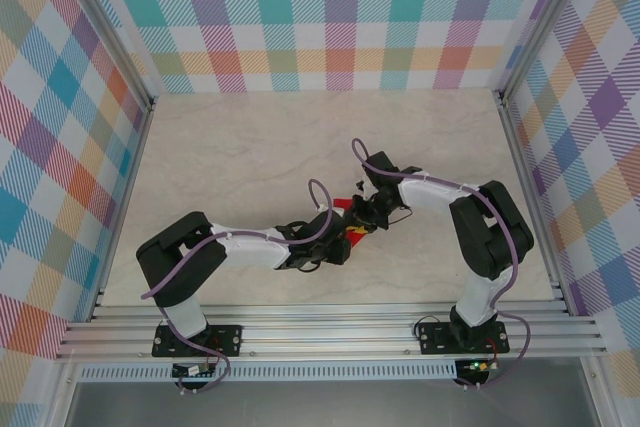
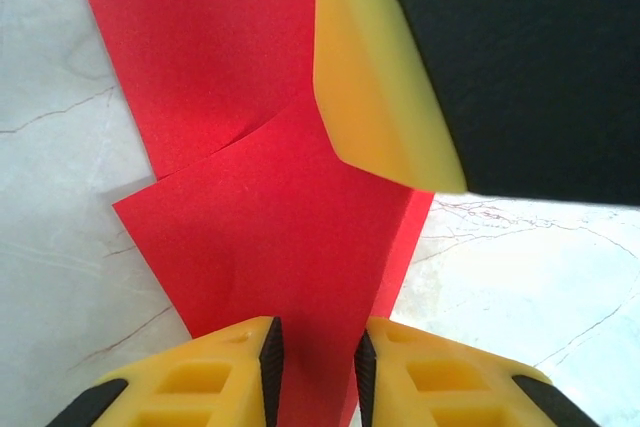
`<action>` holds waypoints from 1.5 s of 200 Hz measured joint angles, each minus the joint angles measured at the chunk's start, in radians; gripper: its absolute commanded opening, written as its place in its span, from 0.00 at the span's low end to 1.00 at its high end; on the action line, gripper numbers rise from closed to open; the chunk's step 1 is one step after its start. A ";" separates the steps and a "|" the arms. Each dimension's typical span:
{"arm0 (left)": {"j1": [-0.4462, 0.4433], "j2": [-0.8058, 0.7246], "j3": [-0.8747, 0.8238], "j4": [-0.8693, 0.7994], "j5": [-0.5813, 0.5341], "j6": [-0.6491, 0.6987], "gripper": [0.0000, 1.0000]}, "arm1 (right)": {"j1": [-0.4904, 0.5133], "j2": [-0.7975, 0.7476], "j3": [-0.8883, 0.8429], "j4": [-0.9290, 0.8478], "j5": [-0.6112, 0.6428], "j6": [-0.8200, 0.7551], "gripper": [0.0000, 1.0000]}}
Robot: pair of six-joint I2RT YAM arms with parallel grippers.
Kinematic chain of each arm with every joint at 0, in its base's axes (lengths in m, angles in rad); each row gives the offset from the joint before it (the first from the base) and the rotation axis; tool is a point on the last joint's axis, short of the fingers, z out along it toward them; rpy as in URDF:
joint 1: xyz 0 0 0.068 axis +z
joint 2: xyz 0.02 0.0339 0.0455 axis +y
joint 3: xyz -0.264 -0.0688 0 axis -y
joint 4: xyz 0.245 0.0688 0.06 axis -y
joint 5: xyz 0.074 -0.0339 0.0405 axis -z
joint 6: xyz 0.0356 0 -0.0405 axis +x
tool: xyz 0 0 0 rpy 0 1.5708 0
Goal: Fold a paper plane with a square sheet of paper (pick it up from the middle)
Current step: Third fold the triangle at the center of the table.
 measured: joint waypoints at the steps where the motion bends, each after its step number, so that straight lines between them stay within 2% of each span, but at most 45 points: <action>1: 0.000 0.000 0.000 0.000 0.000 0.000 0.32 | 0.000 0.000 0.000 0.000 0.000 0.000 0.18; 60: -0.001 -0.045 -0.016 0.006 -0.026 0.014 0.42 | 0.000 0.000 0.000 -0.007 0.000 0.000 0.16; 197: -0.003 -0.002 0.000 -0.002 -0.042 0.018 0.41 | 0.000 0.000 0.008 -0.008 0.000 0.000 0.16; 254: -0.019 0.011 0.021 -0.023 -0.066 0.022 0.32 | 0.000 0.000 0.009 -0.008 0.000 0.000 0.14; 300: -0.030 0.009 0.021 -0.026 -0.086 0.021 0.39 | 0.000 0.000 0.009 -0.009 0.001 0.000 0.13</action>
